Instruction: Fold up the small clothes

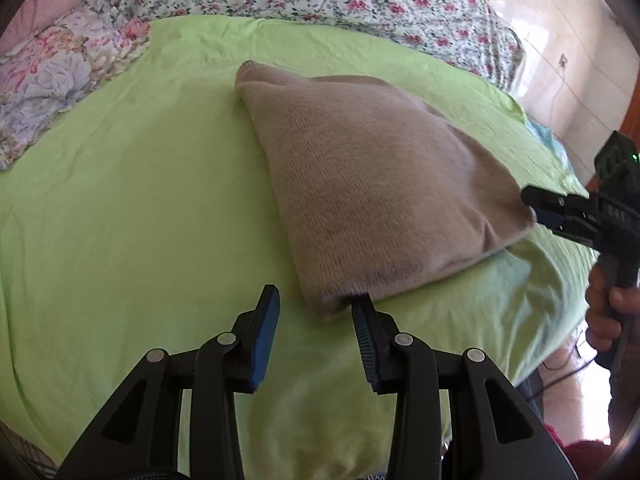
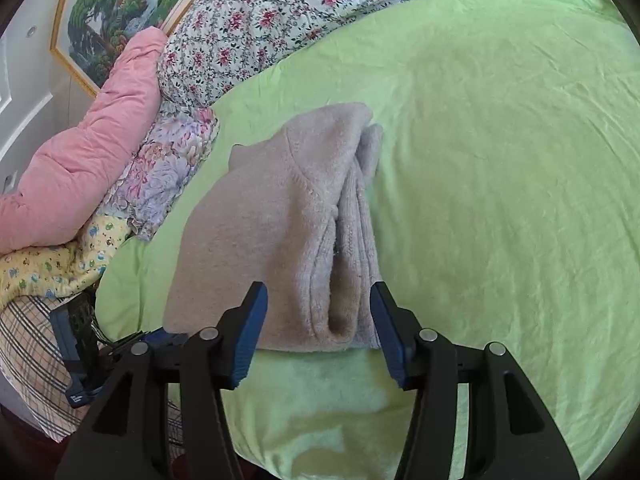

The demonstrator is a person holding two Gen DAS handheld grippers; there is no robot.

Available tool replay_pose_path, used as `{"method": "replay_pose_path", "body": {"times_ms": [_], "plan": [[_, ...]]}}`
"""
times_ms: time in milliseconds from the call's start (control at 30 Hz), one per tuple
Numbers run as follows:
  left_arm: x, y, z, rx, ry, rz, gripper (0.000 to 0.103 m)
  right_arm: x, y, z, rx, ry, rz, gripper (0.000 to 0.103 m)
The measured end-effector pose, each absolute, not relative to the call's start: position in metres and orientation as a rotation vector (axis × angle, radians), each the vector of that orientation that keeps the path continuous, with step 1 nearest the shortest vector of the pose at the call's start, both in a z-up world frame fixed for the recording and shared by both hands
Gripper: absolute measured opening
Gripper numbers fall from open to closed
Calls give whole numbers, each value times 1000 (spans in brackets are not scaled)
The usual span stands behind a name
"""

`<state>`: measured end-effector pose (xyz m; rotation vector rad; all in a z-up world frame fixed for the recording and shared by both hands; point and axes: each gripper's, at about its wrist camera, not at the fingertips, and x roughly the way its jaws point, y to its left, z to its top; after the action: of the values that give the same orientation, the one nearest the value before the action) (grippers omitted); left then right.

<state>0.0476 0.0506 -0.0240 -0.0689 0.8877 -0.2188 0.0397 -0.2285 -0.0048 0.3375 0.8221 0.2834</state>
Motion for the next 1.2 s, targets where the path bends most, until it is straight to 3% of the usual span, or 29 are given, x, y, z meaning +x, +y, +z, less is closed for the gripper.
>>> {"method": "replay_pose_path", "body": {"times_ms": [100, 133, 167, 200, 400, 600, 833, 1000, 1067, 1200], "plan": [[51, 52, -21, -80, 852, -202, 24, 45, -224, -10, 313, 833, 278, 54], [51, 52, -21, -87, 840, -188, 16, 45, -223, -12, 314, 837, 277, 42], [52, 53, -21, -92, 836, -176, 12, 48, -223, -15, 318, 851, 274, 19], [52, 52, -20, -89, 835, -164, 10, 51, -224, -18, 327, 876, 272, 8], [40, 42, -17, -18, 815, -120, 7, 33, -238, 13, 273, 768, 239, 7], [44, 40, -36, -20, 884, -101, 7, 47, -236, -36, 141, 890, 150, 7], [45, 41, -40, -36, 903, -102, 7, 47, -246, -36, 199, 882, 133, 8], [38, 48, -37, -66, 934, -161, 8, 41, -254, -34, 255, 880, 136, 16], [31, 52, -33, -72, 936, -192, 8, 38, -255, -28, 265, 883, 134, 25], [23, 59, -14, -101, 899, -274, 8, 33, -255, -14, 284, 876, 139, 27]]}}
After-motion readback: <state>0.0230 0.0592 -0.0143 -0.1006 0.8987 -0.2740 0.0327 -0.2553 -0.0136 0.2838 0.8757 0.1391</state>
